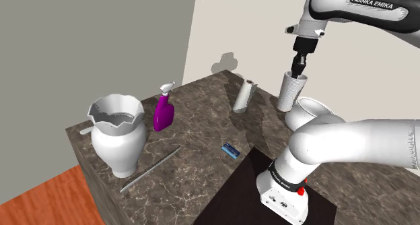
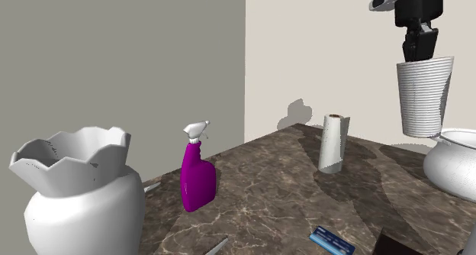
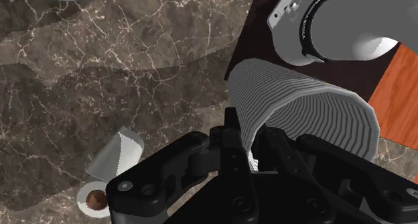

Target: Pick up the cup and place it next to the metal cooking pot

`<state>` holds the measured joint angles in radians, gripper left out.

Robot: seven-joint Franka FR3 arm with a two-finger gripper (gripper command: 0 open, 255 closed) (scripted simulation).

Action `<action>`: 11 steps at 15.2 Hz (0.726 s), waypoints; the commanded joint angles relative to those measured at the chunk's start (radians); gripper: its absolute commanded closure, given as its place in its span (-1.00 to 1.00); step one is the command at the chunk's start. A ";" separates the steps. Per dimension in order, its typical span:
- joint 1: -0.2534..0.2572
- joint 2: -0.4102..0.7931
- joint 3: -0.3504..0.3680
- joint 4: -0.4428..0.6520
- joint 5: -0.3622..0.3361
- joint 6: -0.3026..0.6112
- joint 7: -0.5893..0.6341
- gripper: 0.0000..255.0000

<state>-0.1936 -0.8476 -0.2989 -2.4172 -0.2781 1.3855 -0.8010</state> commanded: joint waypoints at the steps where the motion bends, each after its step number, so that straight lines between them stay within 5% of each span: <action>1: -0.021 -0.028 -0.039 -0.010 -0.044 -0.009 -0.046 1.00; 11: -0.110 -0.099 -0.241 0.030 -0.265 -0.049 -0.287 1.00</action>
<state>-0.2955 -0.9410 -0.5201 -2.3967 -0.5196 1.3430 -1.0609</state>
